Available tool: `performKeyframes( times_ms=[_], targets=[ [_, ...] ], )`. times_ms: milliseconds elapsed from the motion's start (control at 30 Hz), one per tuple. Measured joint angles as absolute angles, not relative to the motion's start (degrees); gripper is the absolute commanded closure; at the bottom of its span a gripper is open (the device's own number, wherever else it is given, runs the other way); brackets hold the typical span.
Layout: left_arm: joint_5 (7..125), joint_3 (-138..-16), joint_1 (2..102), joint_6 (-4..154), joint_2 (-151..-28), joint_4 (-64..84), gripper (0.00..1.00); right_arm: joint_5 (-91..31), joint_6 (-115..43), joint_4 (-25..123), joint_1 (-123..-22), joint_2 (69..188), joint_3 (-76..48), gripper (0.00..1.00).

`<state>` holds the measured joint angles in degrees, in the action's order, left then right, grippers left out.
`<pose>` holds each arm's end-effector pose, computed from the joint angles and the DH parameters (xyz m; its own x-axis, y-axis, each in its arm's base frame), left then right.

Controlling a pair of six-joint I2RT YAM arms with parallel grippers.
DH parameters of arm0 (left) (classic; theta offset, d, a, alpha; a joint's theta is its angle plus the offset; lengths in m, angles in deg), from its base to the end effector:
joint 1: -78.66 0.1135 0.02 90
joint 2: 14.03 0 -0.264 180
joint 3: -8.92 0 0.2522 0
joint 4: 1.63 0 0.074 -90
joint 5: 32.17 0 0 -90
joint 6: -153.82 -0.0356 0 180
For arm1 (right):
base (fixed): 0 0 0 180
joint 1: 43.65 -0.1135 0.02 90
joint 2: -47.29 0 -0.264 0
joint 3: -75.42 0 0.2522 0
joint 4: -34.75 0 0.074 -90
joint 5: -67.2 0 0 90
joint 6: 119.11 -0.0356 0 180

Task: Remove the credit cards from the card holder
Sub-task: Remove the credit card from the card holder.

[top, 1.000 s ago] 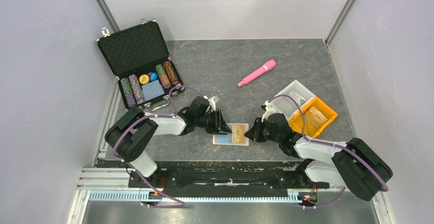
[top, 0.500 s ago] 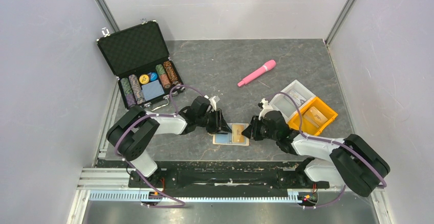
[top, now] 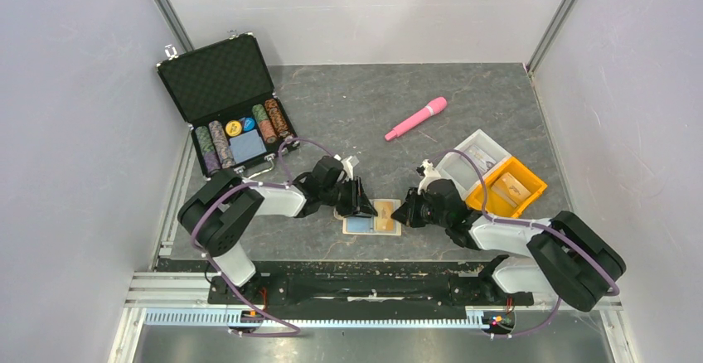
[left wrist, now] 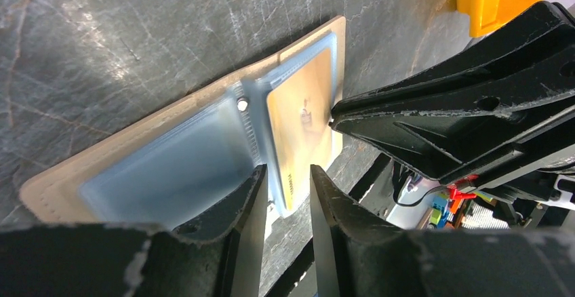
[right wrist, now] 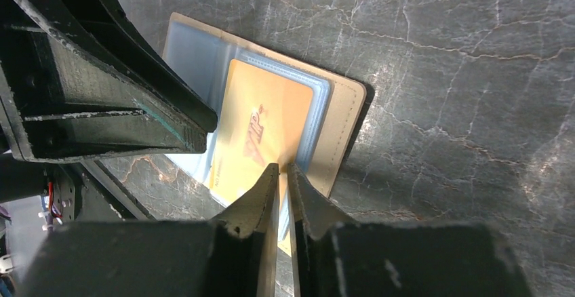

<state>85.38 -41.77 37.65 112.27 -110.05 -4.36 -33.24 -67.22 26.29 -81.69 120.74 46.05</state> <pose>0.2176 -0.2111 0.1252 -0.9664 -0.0389 -0.2539 0.1740 0.6280 -0.7585 0.1650 0.1373 0.1276 -0.8065 0.1396 -0.5745 -0.2850 0.7595 0.5847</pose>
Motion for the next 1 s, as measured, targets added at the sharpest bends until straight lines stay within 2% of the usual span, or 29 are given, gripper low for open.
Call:
performKeyframes(
  times_ms=[233,400,800,867,1000],
  targets=[
    [85.77,-41.88,37.27,112.29,-111.37,-5.78,0.68,-33.26,-67.29,25.77,-81.69,121.18,46.16,0.94],
    [86.41,-41.88,37.27,112.29,-111.65,-6.22,0.65,-33.26,-67.29,25.64,-81.69,121.18,46.26,0.95],
    [86.91,-41.88,37.27,112.4,-111.65,-6.5,0.94,-33.26,-67.31,25.44,-81.69,121.18,46.5,0.95],
    [86.97,-41.88,37.3,112.42,-111.63,-6.59,0.97,-33.24,-67.31,25.44,-81.69,121.18,46.53,0.95],
    [87.91,-41.62,37.43,113.29,-111.63,-8.58,0.98,-33.17,-67.29,25.44,-81.67,121.16,46.57,0.95]
  ],
)
